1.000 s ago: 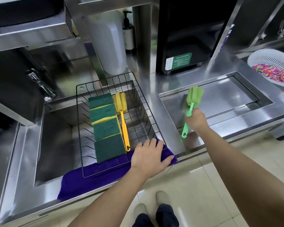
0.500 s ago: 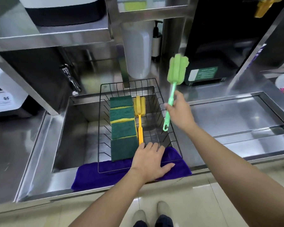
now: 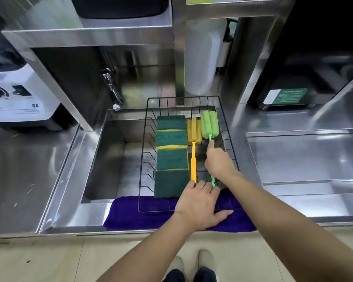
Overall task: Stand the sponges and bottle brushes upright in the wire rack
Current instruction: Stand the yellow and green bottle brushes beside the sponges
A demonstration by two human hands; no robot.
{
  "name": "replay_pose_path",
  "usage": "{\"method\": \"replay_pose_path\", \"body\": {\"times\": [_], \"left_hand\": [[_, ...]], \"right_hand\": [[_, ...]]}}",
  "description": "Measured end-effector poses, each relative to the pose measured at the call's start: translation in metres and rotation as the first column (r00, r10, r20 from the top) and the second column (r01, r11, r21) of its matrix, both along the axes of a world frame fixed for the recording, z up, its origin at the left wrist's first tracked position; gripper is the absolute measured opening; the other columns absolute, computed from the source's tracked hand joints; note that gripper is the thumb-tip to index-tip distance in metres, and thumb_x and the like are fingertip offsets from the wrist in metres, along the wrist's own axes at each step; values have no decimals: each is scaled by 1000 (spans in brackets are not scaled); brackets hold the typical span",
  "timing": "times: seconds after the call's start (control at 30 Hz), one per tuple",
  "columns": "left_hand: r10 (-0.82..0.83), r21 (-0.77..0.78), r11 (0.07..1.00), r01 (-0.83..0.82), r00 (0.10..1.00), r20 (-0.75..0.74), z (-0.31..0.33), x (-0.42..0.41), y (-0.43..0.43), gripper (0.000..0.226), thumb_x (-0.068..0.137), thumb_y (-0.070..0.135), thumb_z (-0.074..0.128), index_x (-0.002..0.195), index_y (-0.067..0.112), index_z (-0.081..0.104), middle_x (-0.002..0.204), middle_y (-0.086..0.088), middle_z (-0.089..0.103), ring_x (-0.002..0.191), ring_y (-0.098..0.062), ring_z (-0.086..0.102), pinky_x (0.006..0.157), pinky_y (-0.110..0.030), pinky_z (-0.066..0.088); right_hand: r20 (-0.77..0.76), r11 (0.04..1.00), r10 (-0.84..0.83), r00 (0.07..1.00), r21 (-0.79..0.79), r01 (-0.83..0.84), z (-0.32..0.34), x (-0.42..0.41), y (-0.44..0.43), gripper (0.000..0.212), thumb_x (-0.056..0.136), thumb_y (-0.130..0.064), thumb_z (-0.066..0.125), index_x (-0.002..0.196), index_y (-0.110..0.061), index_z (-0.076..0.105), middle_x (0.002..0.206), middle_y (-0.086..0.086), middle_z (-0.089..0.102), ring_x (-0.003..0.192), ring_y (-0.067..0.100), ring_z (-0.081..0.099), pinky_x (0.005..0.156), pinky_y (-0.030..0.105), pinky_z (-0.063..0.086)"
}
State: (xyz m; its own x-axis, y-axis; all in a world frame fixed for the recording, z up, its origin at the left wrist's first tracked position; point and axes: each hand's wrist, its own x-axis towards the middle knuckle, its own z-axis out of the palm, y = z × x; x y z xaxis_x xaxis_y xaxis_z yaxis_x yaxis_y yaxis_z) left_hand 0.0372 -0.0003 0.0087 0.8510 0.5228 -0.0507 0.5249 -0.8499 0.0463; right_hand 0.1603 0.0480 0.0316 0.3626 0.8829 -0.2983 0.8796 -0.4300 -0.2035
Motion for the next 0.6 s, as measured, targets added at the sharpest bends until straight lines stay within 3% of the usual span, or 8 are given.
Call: {"method": "replay_pose_path", "body": {"times": [0.33,0.6], "left_hand": [[-11,6,1000,11,999,47,-5,1,-1,67,88,67,27,113,13,56,102,-7,62,96,-24,54,83,-38,40],[2,-52,999,2,998,68,-5,1,-1,69,85,69,23,107,13,58,96,-6,63,92,-23,55,80,-38,41]], "right_hand": [[-57,995,-24,998,-100,18,-6,1,14,67,92,-3,48,148,-2,12,126,24,57,114,38,56,86,40,49],[8,981,24,1000,-192,-22,-19,-3,16,73,92,1,46,148,3,-1,133,24,53,117,36,56,90,40,49]]}}
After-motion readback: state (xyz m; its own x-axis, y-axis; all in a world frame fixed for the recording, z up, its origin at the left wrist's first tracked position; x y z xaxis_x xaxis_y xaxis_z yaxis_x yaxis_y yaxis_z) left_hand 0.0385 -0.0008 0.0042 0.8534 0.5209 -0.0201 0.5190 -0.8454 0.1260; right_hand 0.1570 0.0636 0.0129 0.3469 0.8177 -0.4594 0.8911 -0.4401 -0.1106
